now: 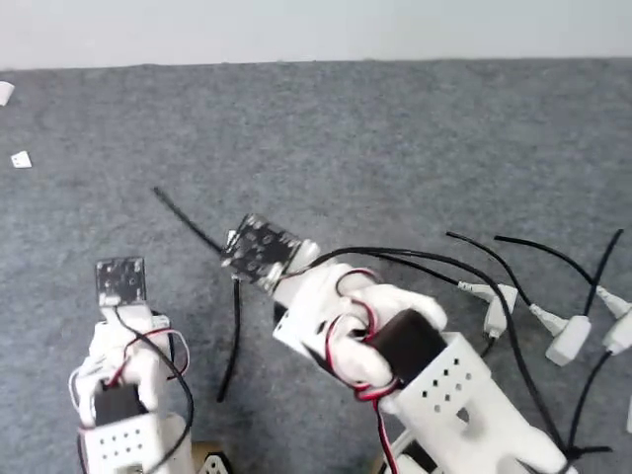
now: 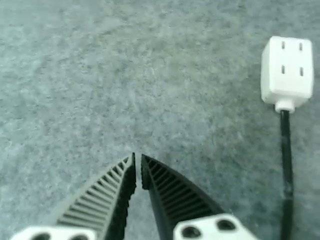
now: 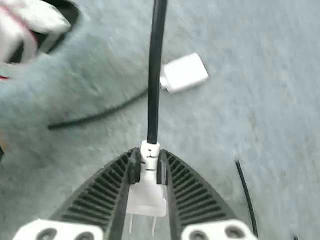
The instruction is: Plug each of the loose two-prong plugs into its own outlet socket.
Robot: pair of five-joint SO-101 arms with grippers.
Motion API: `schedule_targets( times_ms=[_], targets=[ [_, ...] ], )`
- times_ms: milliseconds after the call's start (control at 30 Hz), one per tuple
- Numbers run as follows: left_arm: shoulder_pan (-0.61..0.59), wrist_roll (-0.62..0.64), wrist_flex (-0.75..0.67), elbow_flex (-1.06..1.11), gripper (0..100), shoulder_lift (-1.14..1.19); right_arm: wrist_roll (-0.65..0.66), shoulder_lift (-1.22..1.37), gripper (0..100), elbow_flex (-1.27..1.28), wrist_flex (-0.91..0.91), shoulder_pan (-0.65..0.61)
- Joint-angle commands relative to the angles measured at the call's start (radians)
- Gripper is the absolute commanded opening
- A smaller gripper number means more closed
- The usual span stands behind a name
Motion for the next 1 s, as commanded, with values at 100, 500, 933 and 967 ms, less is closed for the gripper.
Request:
schedule_targets(
  times_ms=[100, 500, 933, 967],
  targets=[
    [0.118, -0.026, -0.074, -0.265, 1, 0.586, -0.005, -0.035, 0.8, -0.035, -0.128, -0.102],
    [0.244, -0.305, -0.023, -0.312, 1, 0.661, -0.014, -0.027, 0.8, 0.155, -0.341, -0.097],
    [0.368, -0.388, 0.190, -0.044, 1, -0.034, -0.101, -0.008, 0.9, 0.163, -0.384, -0.028],
    [0.367, -0.385, 0.192, -0.033, 1, -0.066, -0.114, 0.004, 0.9, 0.161, -0.386, -0.022]
  ],
)
